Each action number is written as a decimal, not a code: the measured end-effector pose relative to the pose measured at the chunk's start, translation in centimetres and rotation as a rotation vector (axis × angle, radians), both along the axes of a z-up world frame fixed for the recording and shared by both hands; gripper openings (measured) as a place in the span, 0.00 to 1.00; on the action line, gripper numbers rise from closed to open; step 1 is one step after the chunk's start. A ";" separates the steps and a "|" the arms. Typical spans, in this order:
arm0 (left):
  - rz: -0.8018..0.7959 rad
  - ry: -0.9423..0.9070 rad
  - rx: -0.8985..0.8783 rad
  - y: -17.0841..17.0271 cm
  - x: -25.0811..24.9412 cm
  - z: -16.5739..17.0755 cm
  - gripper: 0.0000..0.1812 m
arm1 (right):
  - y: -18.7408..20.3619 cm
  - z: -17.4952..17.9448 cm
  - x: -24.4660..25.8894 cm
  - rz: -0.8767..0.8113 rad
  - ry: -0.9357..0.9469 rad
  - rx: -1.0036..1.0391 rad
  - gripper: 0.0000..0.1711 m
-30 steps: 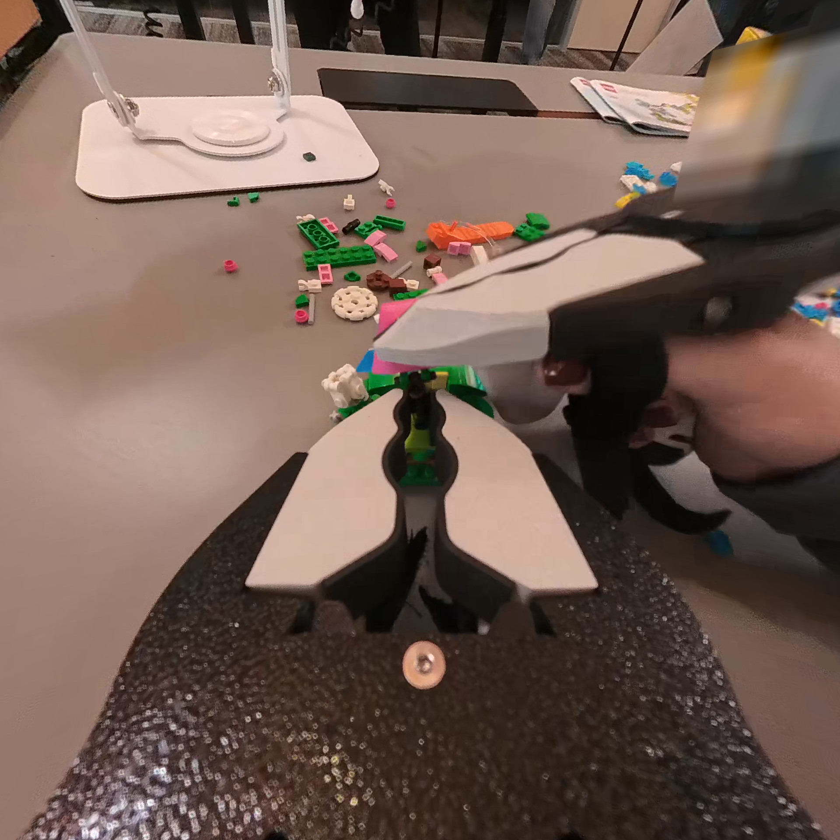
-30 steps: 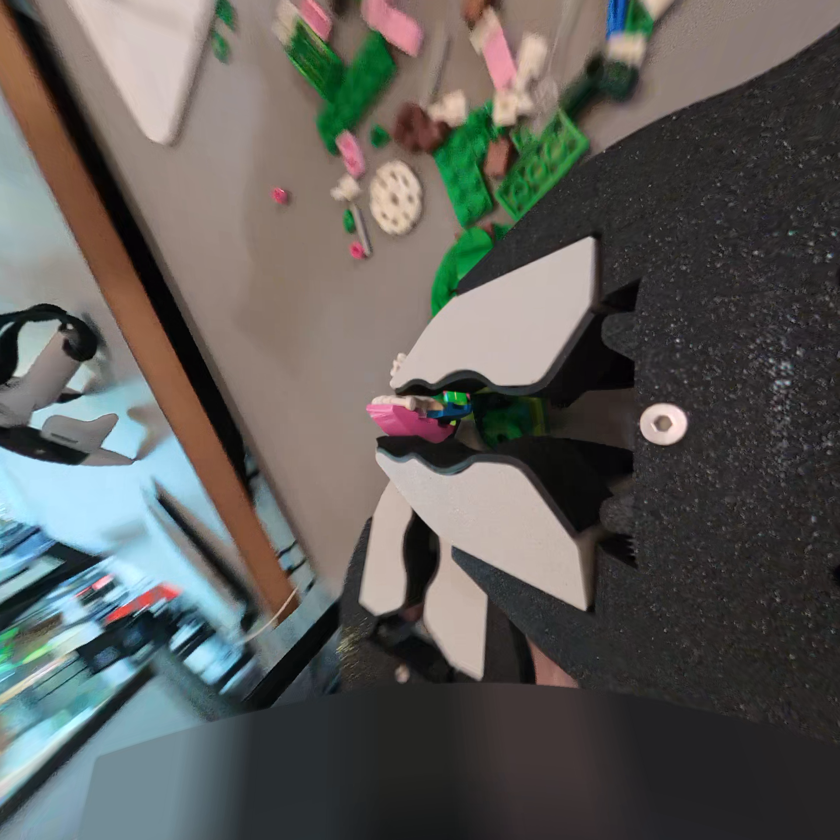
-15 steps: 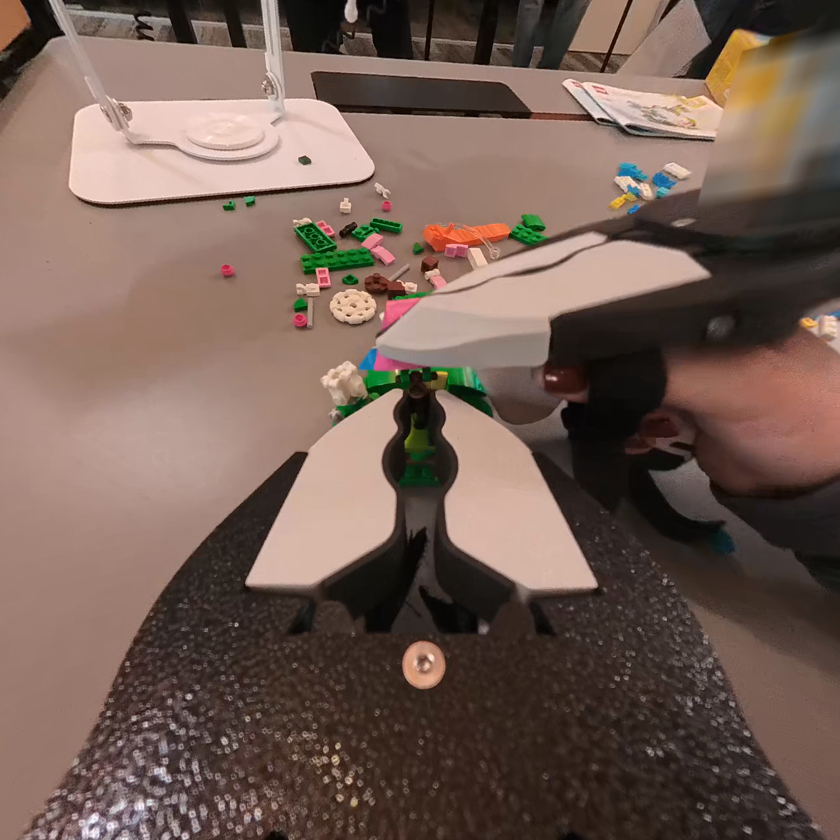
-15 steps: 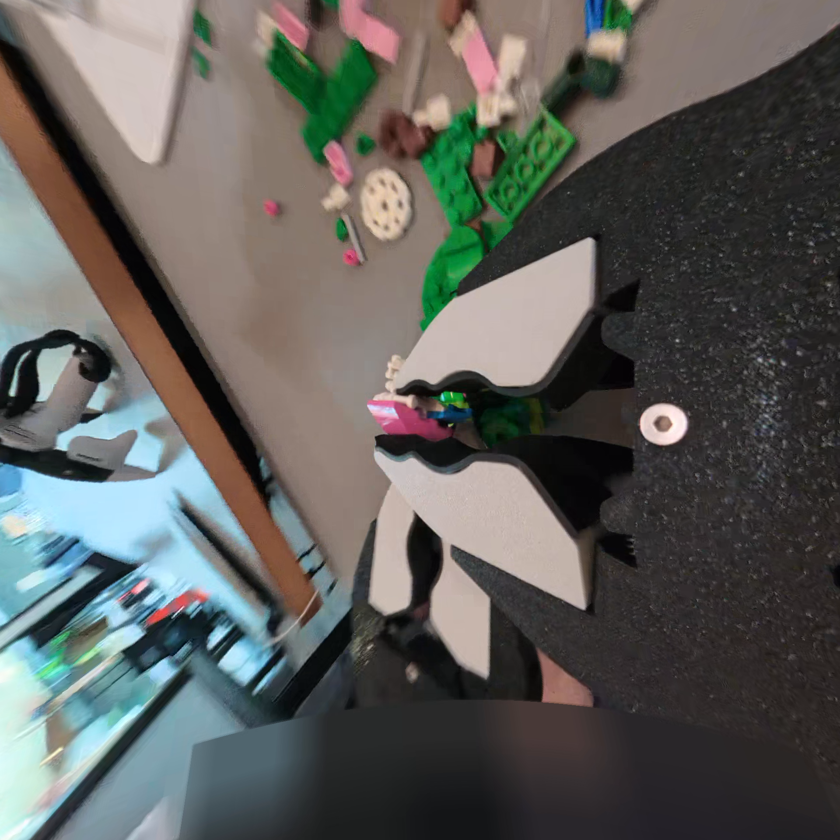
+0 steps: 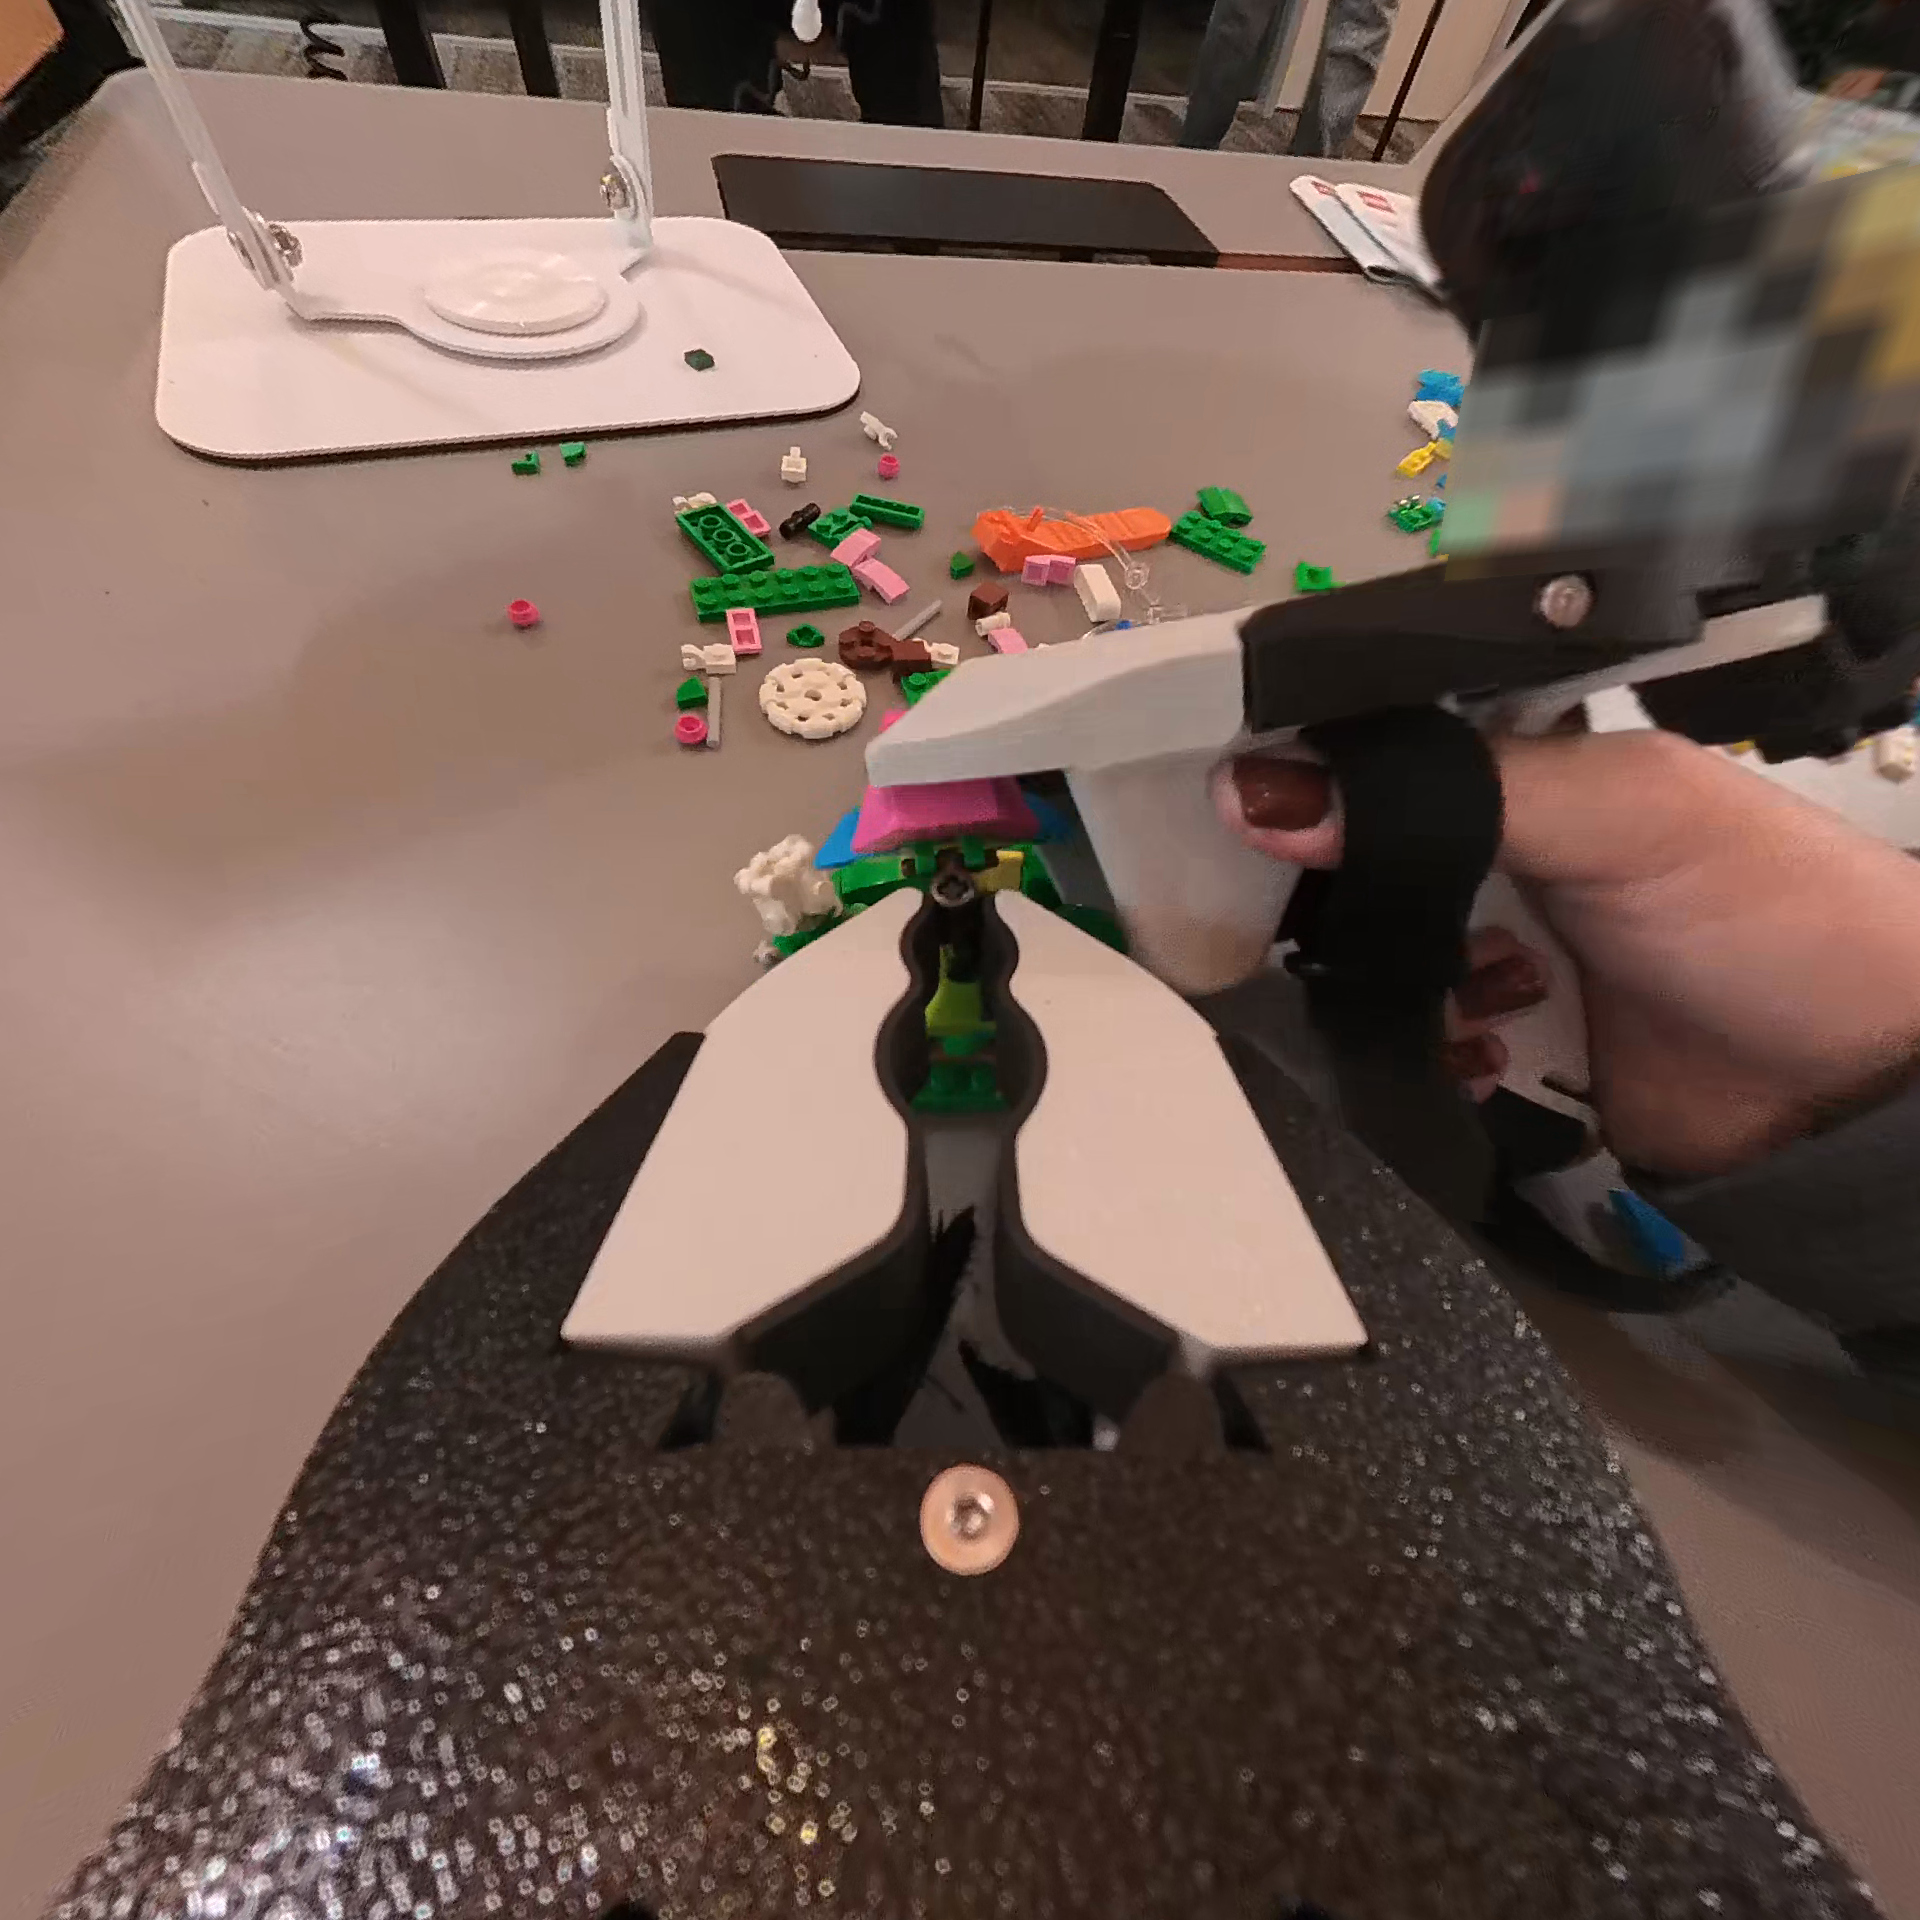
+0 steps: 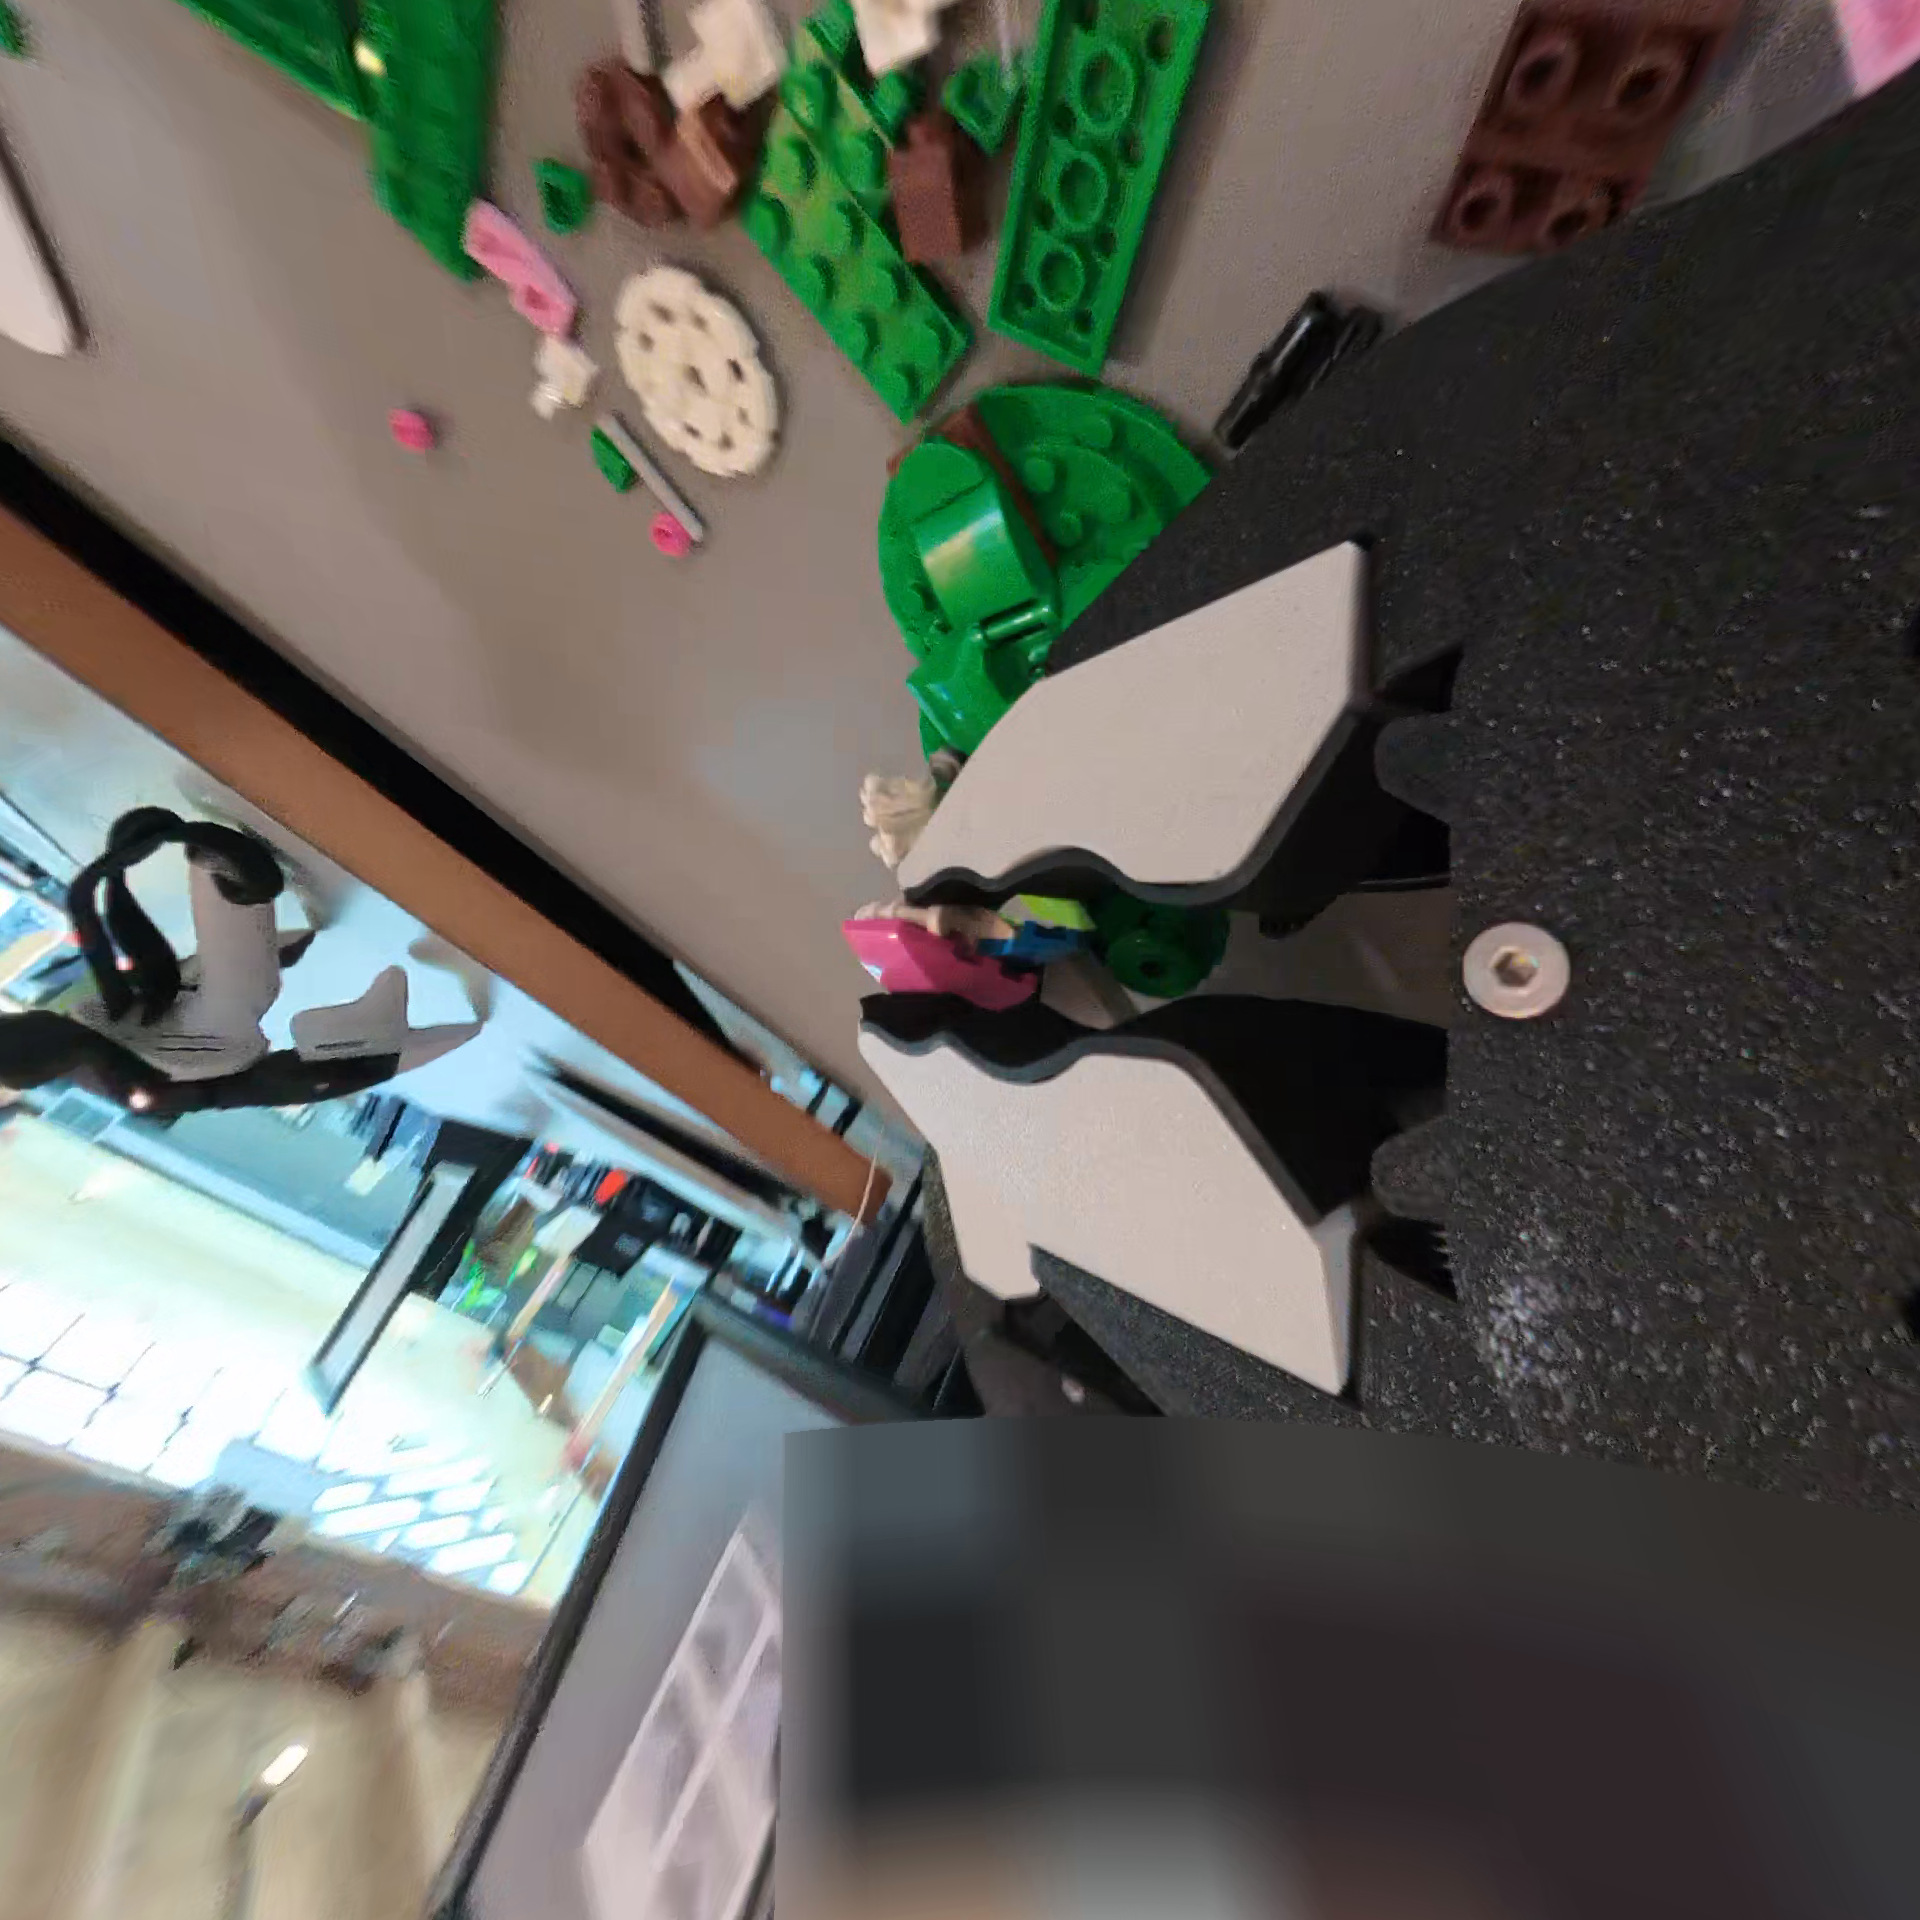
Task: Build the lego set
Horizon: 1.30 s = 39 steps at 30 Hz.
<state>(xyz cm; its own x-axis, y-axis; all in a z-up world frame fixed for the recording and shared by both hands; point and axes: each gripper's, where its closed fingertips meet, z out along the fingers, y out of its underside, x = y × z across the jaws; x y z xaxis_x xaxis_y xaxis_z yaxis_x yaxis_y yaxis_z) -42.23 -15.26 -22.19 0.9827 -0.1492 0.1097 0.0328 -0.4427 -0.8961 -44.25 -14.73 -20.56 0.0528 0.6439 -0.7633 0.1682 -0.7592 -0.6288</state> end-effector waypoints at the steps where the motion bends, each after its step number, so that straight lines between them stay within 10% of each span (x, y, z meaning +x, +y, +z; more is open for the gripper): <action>1: 0.000 -0.001 0.001 0.0 -0.1 0.0 0.04 | 0.0 0.0 -0.1 0.009 0.018 -0.057 0.10; 11: -0.001 -0.035 -0.018 0.0 -0.2 -0.2 0.04 | -0.1 0.1 -0.3 0.079 -0.246 0.786 0.09; 21: 0.001 -0.004 0.011 -0.1 -0.1 0.1 0.04 | -0.2 0.2 -0.1 0.120 0.046 -0.112 0.09; 39: 0.021 -0.012 0.010 0.2 -0.5 0.1 0.04 | 0.4 0.3 -0.4 -0.022 0.045 -0.040 0.08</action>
<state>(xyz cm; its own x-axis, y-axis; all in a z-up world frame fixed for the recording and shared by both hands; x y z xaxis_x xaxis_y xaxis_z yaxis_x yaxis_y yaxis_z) -42.69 -15.09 -22.07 0.9842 -0.1300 0.1199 0.0523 -0.4332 -0.8998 -44.68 -14.33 -20.23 0.0315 0.6117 -0.7904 0.1237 -0.7871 -0.6043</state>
